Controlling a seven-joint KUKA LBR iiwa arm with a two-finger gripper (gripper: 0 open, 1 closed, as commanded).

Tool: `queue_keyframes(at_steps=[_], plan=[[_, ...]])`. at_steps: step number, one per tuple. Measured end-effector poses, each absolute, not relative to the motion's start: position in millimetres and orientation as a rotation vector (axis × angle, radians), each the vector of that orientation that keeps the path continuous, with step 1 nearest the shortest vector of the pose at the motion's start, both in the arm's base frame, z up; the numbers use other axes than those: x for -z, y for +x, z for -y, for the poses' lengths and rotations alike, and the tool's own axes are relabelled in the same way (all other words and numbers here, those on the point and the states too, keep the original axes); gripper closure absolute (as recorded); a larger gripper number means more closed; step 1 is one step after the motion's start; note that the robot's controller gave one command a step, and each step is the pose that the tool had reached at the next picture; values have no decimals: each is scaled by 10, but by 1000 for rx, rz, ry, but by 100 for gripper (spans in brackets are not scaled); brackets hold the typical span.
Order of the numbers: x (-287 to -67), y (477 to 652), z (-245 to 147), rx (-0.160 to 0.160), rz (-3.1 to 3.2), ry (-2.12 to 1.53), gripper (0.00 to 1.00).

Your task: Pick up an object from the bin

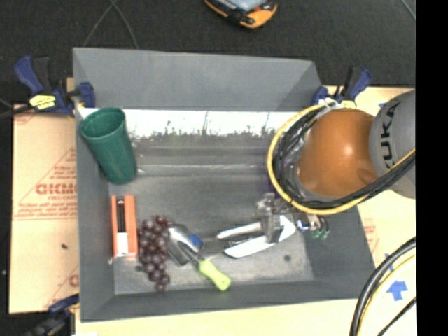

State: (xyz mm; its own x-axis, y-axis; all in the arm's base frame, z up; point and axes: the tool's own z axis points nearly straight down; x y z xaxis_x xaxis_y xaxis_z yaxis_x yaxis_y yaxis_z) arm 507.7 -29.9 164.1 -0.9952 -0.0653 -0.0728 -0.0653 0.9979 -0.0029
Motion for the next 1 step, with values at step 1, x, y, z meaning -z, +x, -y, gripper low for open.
queue_keyframes(at_steps=[1], plan=[[-1052,5065,178,0,-3076,-91,100]])
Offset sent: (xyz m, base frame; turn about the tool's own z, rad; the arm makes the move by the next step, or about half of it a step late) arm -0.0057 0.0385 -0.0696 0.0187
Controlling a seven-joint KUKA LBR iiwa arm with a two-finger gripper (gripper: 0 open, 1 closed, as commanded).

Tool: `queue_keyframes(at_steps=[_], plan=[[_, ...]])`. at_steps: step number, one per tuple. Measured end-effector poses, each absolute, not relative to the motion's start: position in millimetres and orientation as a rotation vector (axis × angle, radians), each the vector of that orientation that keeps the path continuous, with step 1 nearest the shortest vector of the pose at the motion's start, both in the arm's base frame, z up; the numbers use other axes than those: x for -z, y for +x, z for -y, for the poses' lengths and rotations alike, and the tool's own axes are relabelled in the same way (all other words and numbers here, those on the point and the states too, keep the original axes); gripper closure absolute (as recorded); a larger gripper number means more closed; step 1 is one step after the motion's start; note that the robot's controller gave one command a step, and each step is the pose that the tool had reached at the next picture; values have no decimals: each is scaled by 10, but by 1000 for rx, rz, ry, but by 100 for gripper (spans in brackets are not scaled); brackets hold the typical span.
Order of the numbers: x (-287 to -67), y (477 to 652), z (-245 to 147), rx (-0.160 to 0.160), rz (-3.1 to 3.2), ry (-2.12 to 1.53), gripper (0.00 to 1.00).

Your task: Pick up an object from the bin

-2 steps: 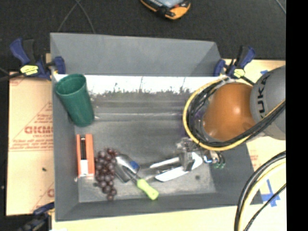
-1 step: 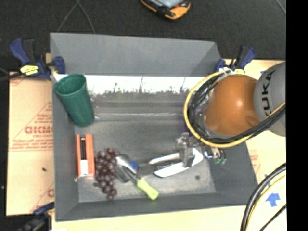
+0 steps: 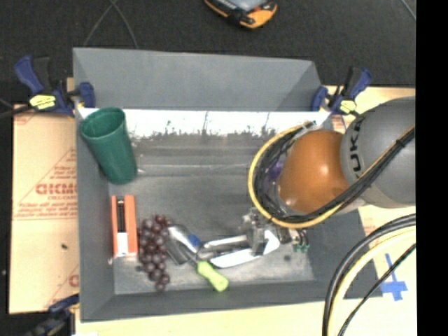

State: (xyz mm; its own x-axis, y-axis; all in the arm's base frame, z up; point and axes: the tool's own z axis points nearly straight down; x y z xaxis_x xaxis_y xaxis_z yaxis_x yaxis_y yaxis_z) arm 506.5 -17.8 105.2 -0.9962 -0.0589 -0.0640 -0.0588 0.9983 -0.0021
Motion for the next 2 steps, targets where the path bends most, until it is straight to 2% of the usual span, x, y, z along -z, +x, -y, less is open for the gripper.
queue_keyframes(at_steps=[1,2], plan=[[-942,5024,-82,3,-3061,-74,100],[-1175,5082,80,8,-3066,-91,100]])
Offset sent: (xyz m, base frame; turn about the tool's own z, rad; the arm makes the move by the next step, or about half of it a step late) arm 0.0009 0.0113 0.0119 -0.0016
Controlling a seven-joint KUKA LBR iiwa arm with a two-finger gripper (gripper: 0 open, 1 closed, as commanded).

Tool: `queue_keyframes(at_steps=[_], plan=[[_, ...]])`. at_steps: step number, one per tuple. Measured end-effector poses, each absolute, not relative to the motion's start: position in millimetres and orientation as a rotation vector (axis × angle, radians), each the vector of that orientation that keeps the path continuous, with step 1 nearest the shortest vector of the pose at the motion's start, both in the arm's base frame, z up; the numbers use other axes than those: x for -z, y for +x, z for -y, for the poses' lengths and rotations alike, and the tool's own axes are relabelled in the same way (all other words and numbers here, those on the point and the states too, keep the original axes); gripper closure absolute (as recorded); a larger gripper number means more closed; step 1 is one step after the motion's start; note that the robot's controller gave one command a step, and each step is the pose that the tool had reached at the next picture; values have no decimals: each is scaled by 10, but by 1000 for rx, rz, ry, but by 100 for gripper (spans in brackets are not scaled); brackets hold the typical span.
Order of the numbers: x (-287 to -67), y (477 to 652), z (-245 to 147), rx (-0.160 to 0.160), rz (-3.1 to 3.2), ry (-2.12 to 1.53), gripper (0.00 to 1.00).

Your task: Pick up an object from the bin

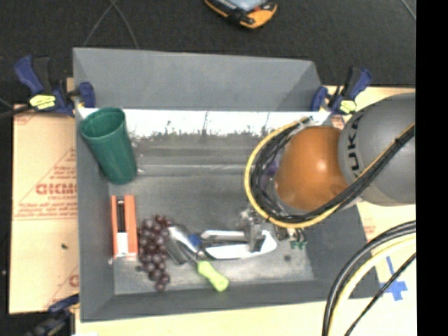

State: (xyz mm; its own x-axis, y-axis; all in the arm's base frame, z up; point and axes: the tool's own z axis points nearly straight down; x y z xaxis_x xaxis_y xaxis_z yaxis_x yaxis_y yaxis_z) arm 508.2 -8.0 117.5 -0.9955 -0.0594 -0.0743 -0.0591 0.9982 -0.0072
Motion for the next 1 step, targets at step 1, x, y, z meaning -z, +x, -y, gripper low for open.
queue_keyframes(at_steps=[1], plan=[[-2228,5218,-483,4,-3061,-121,100]])
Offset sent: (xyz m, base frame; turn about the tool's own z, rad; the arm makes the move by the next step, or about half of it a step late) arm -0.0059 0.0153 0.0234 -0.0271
